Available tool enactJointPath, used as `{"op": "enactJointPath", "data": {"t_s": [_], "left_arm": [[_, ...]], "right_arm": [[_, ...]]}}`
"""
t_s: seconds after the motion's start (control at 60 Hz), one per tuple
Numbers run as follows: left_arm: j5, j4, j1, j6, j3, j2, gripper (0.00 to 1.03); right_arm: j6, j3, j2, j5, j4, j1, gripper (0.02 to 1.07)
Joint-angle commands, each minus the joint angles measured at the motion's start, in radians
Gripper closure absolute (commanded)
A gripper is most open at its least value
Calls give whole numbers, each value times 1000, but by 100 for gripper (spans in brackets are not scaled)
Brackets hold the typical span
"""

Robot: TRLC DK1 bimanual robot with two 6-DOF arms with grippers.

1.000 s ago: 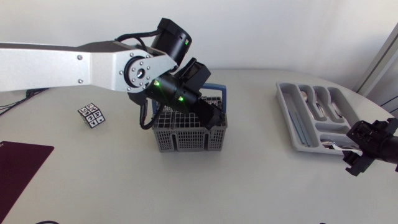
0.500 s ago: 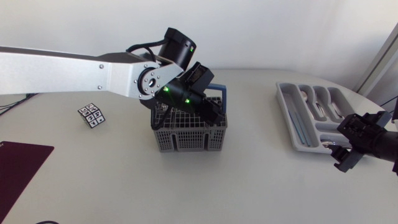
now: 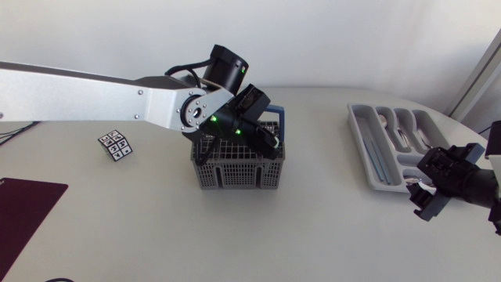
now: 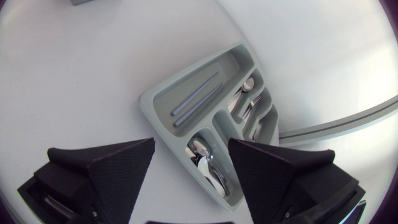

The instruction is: Transfer all utensils from the basket to the drawer tray.

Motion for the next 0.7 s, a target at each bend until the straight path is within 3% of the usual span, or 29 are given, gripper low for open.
{"op": "enactJointPath", "data": {"t_s": [0.0, 0.05, 0.267, 0.467, 0.683], "left_arm": [[-2, 11, -4, 29, -37, 24, 75], [-2, 13, -6, 30, -43, 24, 80], [-2, 28, -14, 33, -58, 24, 80], [-2, 37, -20, 33, -64, 21, 96], [-2, 39, -20, 38, -67, 19, 100]], "right_arm": [[23, -29, -8, -4, -10, 9, 21], [23, -32, -8, -4, -9, 10, 21], [24, -43, -6, -4, -4, 13, 21], [24, -49, -11, -2, -4, 18, 21], [24, -58, -15, 1, -4, 27, 21]]}}
